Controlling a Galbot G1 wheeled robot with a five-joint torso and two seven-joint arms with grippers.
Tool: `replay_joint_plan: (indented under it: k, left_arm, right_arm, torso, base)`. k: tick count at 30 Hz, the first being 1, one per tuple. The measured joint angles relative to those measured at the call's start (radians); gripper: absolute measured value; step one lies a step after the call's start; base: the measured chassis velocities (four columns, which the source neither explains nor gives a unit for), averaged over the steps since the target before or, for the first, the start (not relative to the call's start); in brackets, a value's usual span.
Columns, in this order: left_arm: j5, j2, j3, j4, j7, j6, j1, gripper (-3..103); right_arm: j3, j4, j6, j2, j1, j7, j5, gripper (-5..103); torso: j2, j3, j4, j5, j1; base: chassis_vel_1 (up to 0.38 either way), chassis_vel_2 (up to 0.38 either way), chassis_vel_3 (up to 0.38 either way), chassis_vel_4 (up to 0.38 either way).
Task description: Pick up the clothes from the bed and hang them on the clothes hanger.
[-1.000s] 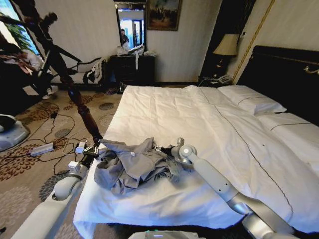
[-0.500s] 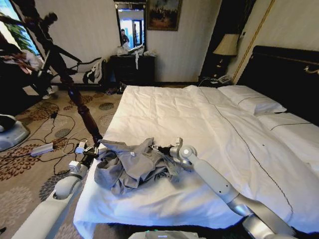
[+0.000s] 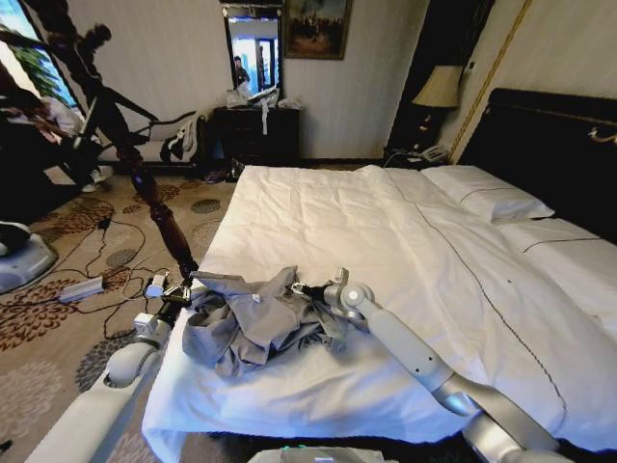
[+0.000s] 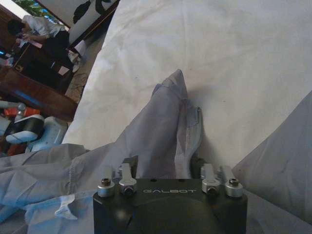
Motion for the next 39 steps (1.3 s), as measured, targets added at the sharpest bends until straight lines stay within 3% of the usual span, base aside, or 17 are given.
replay_joint_plan:
  k: [8, 12, 13, 16, 19, 23, 24, 27, 31, 33, 34, 38, 39]
  left_arm:
    - [0.0, -0.001, 0.004, 0.002, 0.0, 0.0, -0.008, 0]
    - [-0.002, 0.002, 0.006, 0.004, 0.001, -0.001, -0.017, 0]
    - [-0.002, 0.002, 0.006, 0.004, 0.001, -0.001, -0.017, 0]
    - [-0.004, 0.004, 0.006, 0.005, 0.001, -0.002, -0.02, 0]
    - [-0.012, 0.008, 0.006, 0.005, 0.001, -0.003, -0.023, 0]
    - [-0.065, 0.029, 0.006, -0.003, 0.002, -0.023, -0.05, 0]
    - [-0.065, 0.029, 0.006, -0.003, 0.002, -0.023, -0.05, 0]
    - [-0.16, 0.061, 0.02, -0.008, 0.022, -0.055, -0.122, 0]
    - [-0.27, 0.106, 0.054, 0.002, 0.048, -0.078, -0.241, 0]
    - [-0.346, 0.144, 0.09, 0.014, 0.065, -0.083, -0.35, 0]
    - [-0.346, 0.144, 0.09, 0.014, 0.065, -0.083, -0.35, 0]
    - [-0.491, 0.211, 0.204, 0.052, 0.082, -0.08, -0.649, 0]
    - [-0.491, 0.211, 0.204, 0.052, 0.082, -0.08, -0.649, 0]
  right_arm:
    - [-0.004, 0.001, 0.022, -0.016, 0.0, 0.009, -0.02, 34]
    - [-0.02, 0.017, 0.03, -0.036, -0.002, -0.008, -0.042, 12]
    - [-0.02, 0.017, 0.03, -0.036, -0.002, -0.008, -0.042, 12]
    - [-0.036, 0.032, 0.074, -0.065, -0.005, -0.082, -0.091, 3]
    - [-0.051, 0.049, 0.137, -0.097, -0.011, -0.164, -0.138, 1]
    - [-0.046, 0.128, 0.332, -0.186, -0.033, -0.403, -0.225, 0]
    - [-0.046, 0.128, 0.332, -0.186, -0.033, -0.403, -0.225, 0]
    - [0.005, 0.23, 0.397, -0.263, -0.035, -0.48, -0.214, 0]
    - [0.06, 0.298, 0.426, -0.347, 0.004, -0.512, -0.184, 0]
    - [0.097, 0.331, 0.433, -0.395, 0.044, -0.51, -0.154, 0]
    - [0.097, 0.331, 0.433, -0.395, 0.044, -0.51, -0.154, 0]
    - [0.188, 0.376, 0.442, -0.456, 0.173, -0.441, -0.057, 0]
    - [0.188, 0.376, 0.442, -0.456, 0.173, -0.441, -0.057, 0]
  torso:
    - [0.0, 0.0, -0.0001, 0.0, 0.0]
    - [0.0, 0.0, -0.0001, 0.0, 0.0]
    - [0.0, 0.0, -0.0001, 0.0, 0.0]
    - [0.0, 0.0, 0.0002, 0.0001, 0.0]
    - [0.0, 0.0, -0.0001, 0.0001, 0.0]
    - [0.0, 0.0, 0.0001, 0.0002, 0.0]
    - [0.0, 0.0, 0.0001, 0.0002, 0.0]
    - [0.0, 0.0, -0.0001, 0.0001, 0.0]
    - [0.0, 0.0, -0.0001, -0.0002, 0.0]
    - [0.0, 0.0, -0.0002, 0.0001, 0.0]
    - [0.0, 0.0, -0.0002, 0.0001, 0.0]
    - [0.0, 0.0, -0.0007, 0.0003, 0.0]
    - [0.0, 0.0, -0.0007, 0.0003, 0.0]
  base:
    - [0.0, 0.0, 0.0, 0.0]
    - [0.0, 0.0, 0.0, 0.0]
    - [0.0, 0.0, 0.0, 0.0]
    - [0.0, 0.0, 0.0, 0.0]
    - [0.0, 0.0, 0.0, 0.0]
    - [0.0, 0.0, 0.0, 0.0]
    - [0.0, 0.0, 0.0, 0.0]
    - [0.0, 0.0, 0.0, 0.0]
    - [0.0, 0.0, 0.0, 0.0]
    - [0.0, 0.0, 0.0, 0.0]
    - [0.0, 0.0, 0.0, 0.0]
    - [0.0, 0.0, 0.0, 0.0]
    - [0.0, 0.0, 0.0, 0.0]
